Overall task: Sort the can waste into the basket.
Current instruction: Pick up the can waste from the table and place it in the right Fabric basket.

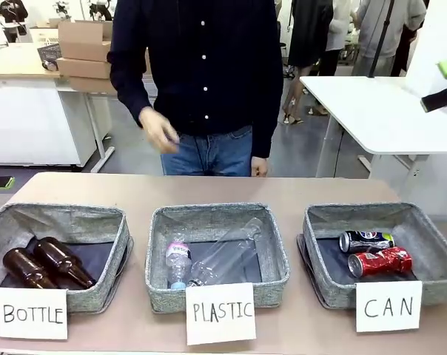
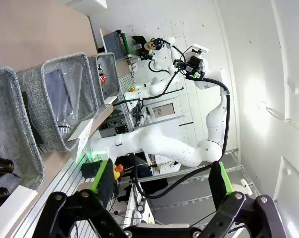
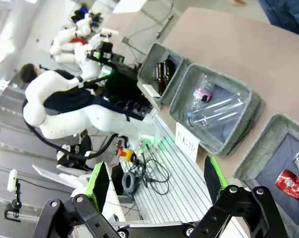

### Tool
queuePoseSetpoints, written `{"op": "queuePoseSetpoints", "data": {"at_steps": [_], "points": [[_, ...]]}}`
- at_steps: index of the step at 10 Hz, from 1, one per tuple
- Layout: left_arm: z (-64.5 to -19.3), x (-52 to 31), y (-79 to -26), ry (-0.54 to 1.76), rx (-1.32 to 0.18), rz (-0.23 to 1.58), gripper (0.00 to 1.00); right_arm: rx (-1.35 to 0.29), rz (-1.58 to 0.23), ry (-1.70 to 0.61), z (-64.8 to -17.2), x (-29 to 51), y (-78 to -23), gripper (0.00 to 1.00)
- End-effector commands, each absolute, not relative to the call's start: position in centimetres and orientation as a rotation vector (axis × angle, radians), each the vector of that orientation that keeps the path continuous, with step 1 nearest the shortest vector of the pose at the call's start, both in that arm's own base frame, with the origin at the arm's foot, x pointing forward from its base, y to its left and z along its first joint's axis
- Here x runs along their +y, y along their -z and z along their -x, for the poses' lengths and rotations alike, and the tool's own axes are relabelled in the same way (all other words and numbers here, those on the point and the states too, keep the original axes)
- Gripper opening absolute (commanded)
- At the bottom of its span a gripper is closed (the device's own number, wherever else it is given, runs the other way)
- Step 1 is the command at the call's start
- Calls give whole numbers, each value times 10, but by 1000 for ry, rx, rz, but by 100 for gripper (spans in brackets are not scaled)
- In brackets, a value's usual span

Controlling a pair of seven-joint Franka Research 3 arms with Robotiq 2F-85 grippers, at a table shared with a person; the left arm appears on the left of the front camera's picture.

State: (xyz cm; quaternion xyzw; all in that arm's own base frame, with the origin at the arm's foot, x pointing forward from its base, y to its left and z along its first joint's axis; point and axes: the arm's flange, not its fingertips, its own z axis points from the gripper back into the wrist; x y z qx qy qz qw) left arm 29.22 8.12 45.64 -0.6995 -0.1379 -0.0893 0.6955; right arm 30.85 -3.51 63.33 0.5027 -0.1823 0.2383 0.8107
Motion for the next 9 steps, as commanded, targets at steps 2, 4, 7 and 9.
{"op": "queuePoseSetpoints", "data": {"at_steps": [2, 4, 7, 9], "points": [[-291, 79, -461, 178, -309, 1563, 100, -393, -1071, -527, -309, -35, -633, 100], [-291, 79, -461, 178, -309, 1563, 100, -393, -1071, -527, -309, -35, -633, 100], [-291, 79, -461, 178, -309, 1563, 100, -393, -1071, -527, -309, -35, -633, 100], [-291, 79, -461, 178, -309, 1563, 100, -393, -1071, -527, -309, -35, -633, 100]]}}
